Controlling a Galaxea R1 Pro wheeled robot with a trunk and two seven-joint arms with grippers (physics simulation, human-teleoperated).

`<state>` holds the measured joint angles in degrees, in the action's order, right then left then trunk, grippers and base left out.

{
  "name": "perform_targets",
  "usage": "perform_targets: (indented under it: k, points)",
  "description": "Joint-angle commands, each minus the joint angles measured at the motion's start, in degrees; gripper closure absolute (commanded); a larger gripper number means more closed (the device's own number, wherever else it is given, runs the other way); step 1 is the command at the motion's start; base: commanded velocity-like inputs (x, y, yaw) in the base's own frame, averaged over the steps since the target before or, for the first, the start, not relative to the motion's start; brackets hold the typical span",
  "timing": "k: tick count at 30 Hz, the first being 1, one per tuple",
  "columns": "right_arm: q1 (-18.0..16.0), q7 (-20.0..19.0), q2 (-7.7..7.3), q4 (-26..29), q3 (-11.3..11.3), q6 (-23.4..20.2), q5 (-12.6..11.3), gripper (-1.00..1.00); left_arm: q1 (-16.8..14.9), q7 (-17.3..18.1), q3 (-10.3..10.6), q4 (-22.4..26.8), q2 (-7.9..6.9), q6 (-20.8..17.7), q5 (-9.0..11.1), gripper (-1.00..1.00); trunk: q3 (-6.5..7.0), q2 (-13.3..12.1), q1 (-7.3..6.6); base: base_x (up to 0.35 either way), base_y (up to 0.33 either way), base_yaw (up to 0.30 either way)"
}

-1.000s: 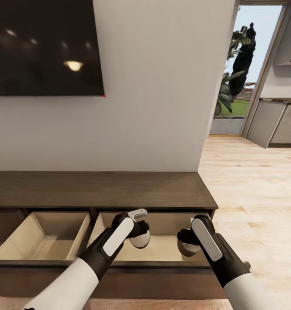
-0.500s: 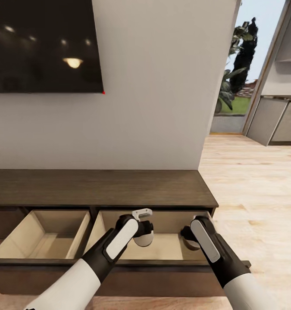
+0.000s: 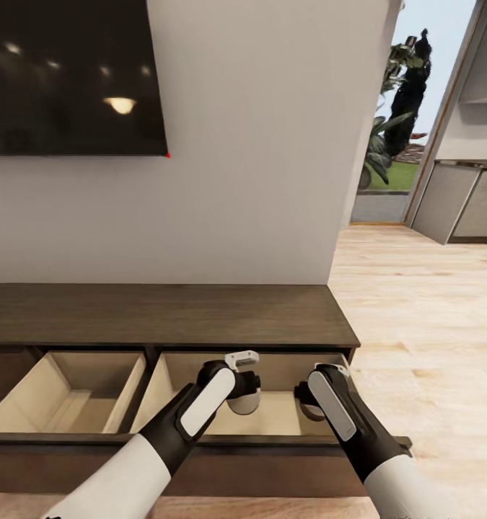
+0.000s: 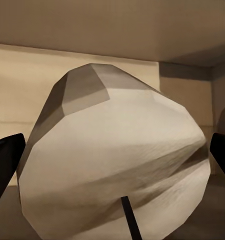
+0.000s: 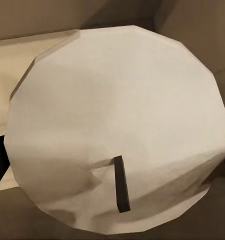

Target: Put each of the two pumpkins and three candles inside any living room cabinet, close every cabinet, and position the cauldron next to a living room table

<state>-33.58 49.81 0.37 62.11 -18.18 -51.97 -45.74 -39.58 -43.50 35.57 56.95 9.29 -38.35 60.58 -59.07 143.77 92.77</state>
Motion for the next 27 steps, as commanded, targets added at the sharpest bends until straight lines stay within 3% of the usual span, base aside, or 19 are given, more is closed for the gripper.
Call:
perform_targets:
  k: [1,22,27]
  points:
    - [-0.09,0.64,0.0,-0.04,-0.09,-0.07,-0.56,1.0,-0.05,-0.71,0.11,0.08,0.0,-0.06,0.46,1.0,-0.06,0.03,-0.01,0.0,-0.071,0.0]
    - [-0.17,0.47,0.01,0.41,-0.19,-0.06,-0.59,1.0,-0.05,-0.71,0.2,0.34,0.02,-0.06,0.24,1.0,-0.06,0.03,-0.01,0.048,-0.011,0.0]
    - [-0.17,0.46,-0.01,0.61,-0.19,-0.1,-0.62,1.0,-0.05,-0.71,0.2,0.33,0.02,-0.06,0.24,1.0,-1.17,0.09,0.12,0.0,0.0,0.0]
